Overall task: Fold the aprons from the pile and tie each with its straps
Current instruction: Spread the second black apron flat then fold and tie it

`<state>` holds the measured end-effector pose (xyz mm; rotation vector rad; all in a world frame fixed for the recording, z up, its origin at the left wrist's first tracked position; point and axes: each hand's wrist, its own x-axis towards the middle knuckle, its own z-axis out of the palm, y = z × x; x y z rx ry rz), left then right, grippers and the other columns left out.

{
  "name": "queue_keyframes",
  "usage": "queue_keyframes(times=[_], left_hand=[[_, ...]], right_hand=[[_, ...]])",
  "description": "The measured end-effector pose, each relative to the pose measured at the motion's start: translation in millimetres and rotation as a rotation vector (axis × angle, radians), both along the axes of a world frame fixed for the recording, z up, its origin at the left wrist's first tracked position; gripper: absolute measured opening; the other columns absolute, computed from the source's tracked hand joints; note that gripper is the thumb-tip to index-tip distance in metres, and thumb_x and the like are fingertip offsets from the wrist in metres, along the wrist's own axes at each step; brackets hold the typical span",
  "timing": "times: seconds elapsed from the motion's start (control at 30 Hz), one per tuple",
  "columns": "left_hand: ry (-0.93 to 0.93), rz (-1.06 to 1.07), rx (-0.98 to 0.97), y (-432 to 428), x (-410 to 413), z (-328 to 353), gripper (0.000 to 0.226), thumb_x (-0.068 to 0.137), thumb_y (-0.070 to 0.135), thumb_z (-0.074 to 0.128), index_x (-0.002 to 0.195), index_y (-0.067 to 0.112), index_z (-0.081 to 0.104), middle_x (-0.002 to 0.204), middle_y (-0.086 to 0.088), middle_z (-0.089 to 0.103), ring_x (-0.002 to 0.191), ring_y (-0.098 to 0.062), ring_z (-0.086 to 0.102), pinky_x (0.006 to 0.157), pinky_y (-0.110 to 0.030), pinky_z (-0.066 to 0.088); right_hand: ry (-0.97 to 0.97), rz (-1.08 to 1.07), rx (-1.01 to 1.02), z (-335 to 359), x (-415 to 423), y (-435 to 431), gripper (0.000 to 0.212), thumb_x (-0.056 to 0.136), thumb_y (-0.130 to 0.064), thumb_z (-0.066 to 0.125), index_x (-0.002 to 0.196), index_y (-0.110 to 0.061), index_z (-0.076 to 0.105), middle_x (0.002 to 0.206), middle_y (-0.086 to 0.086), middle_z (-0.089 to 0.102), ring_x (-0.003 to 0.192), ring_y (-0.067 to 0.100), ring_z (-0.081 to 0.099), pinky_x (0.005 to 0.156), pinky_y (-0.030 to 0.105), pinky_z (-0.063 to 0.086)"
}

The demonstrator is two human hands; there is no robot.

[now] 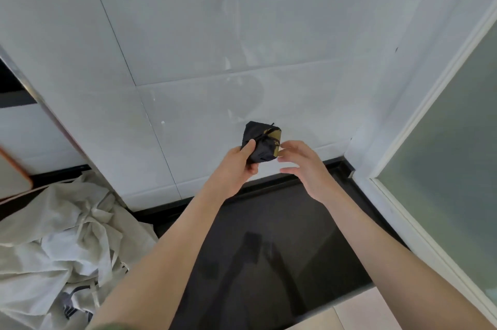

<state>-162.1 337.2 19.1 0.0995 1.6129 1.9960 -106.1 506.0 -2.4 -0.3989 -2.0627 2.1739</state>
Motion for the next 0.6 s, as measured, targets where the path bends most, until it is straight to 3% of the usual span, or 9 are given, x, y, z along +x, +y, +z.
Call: queue_keyframes(times=[0.1,0.2,0.3,0.33,0.4,0.5,0.53,0.6], left_hand=[[-0.113,-0.05,0.066,5,-5,30,0.031,0.104,0.032,0.041,0.1,0.007,0.059,0.068,-0.004,0.046,0.054,-0.011,0.037,0.048,-0.017,0.036],[0.038,-0.135,-0.13,11,-4,59,0.038,0.104,0.043,0.031,0.096,0.014,0.055,0.065,-0.005,0.05,0.055,-0.014,0.044,0.054,-0.023,0.041],[0.245,-0.149,-0.33,14,-8,80,0.039,0.1,0.05,0.036,0.117,0.015,0.041,0.099,-0.004,0.058,0.089,-0.02,0.059,0.078,-0.033,0.053],[0.331,-0.116,-0.35,14,-14,89,0.045,0.097,0.05,0.041,0.129,0.019,0.03,0.118,-0.002,0.054,0.108,-0.021,0.055,0.09,-0.036,0.05],[0.525,-0.054,-0.341,10,-19,99,0.059,0.096,0.035,0.049,0.143,0.029,0.015,0.146,0.003,0.029,0.131,-0.018,0.038,0.104,-0.034,0.037],[0.984,-0.142,-0.254,-5,-24,127,0.071,0.088,0.0,0.051,0.14,0.043,0.029,0.148,0.015,0.016,0.141,-0.006,0.019,0.108,-0.019,0.03],[1.086,-0.206,-0.245,-9,-24,144,0.071,0.086,-0.005,0.05,0.134,0.045,0.038,0.145,0.019,0.024,0.14,0.0,0.019,0.105,-0.011,0.03],[1.151,-0.318,-0.236,-17,-26,167,0.056,0.088,-0.007,0.053,0.124,0.035,0.052,0.129,0.022,0.047,0.126,0.003,0.039,0.096,-0.006,0.034]], right_hand=[[0.159,0.015,0.13,27,-6,-23,0.023,0.093,-0.017,0.062,0.114,-0.017,0.056,0.114,-0.004,0.064,0.108,0.009,0.06,0.088,0.032,0.054],[0.287,-0.114,0.209,55,-16,-36,0.012,0.093,-0.017,0.06,0.105,-0.018,0.057,0.103,-0.007,0.064,0.103,0.009,0.06,0.092,0.033,0.049],[0.296,-0.108,0.237,84,-21,-34,0.004,0.097,-0.014,0.054,0.097,-0.01,0.054,0.091,0.003,0.058,0.087,0.016,0.057,0.086,0.034,0.047],[0.296,-0.098,0.246,99,-24,-33,0.006,0.098,-0.015,0.052,0.095,-0.01,0.053,0.088,0.005,0.058,0.083,0.017,0.057,0.084,0.034,0.046],[0.244,-0.041,0.261,117,-22,-28,0.01,0.1,-0.017,0.049,0.094,-0.011,0.053,0.084,0.003,0.062,0.078,0.014,0.058,0.08,0.03,0.045],[0.236,0.072,0.299,144,-20,-21,0.015,0.099,-0.021,0.051,0.095,-0.007,0.056,0.08,0.001,0.066,0.073,0.012,0.059,0.076,0.028,0.043],[0.249,0.096,0.31,158,-21,-17,0.017,0.099,-0.022,0.053,0.097,-0.005,0.058,0.083,0.005,0.068,0.074,0.013,0.06,0.074,0.028,0.043],[0.266,0.129,0.335,181,-21,-13,0.019,0.097,-0.023,0.055,0.104,-0.007,0.063,0.095,0.01,0.071,0.082,0.016,0.063,0.075,0.027,0.046]])
